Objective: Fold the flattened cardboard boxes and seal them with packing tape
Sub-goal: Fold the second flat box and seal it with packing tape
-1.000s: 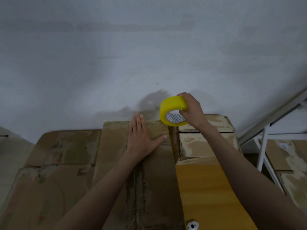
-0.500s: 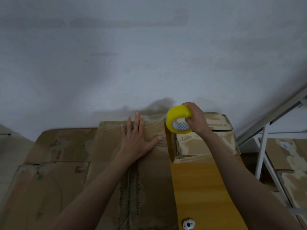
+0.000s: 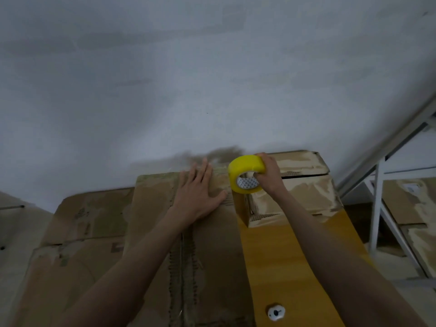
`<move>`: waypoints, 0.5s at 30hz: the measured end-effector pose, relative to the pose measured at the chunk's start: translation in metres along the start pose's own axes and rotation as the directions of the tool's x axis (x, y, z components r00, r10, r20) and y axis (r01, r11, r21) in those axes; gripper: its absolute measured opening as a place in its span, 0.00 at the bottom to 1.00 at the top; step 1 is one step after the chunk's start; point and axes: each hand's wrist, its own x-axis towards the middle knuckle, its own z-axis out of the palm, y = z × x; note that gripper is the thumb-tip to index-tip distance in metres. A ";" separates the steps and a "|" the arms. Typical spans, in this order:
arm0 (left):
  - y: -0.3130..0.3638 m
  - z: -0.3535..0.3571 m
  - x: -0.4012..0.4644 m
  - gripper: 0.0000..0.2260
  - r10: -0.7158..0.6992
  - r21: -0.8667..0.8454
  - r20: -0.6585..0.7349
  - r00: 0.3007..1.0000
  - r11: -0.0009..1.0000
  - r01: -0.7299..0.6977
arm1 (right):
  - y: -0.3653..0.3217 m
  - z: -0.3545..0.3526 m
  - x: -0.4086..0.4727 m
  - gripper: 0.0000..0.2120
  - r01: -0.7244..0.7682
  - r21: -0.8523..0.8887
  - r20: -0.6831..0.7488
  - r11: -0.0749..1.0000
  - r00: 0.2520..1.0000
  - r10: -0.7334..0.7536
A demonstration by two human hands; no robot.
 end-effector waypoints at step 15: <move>0.007 0.004 0.005 0.39 0.042 0.013 0.028 0.999 0.999 -0.042 | 0.037 -0.017 -0.096 0.27 -0.177 -0.074 -0.031 0.981 0.984 0.175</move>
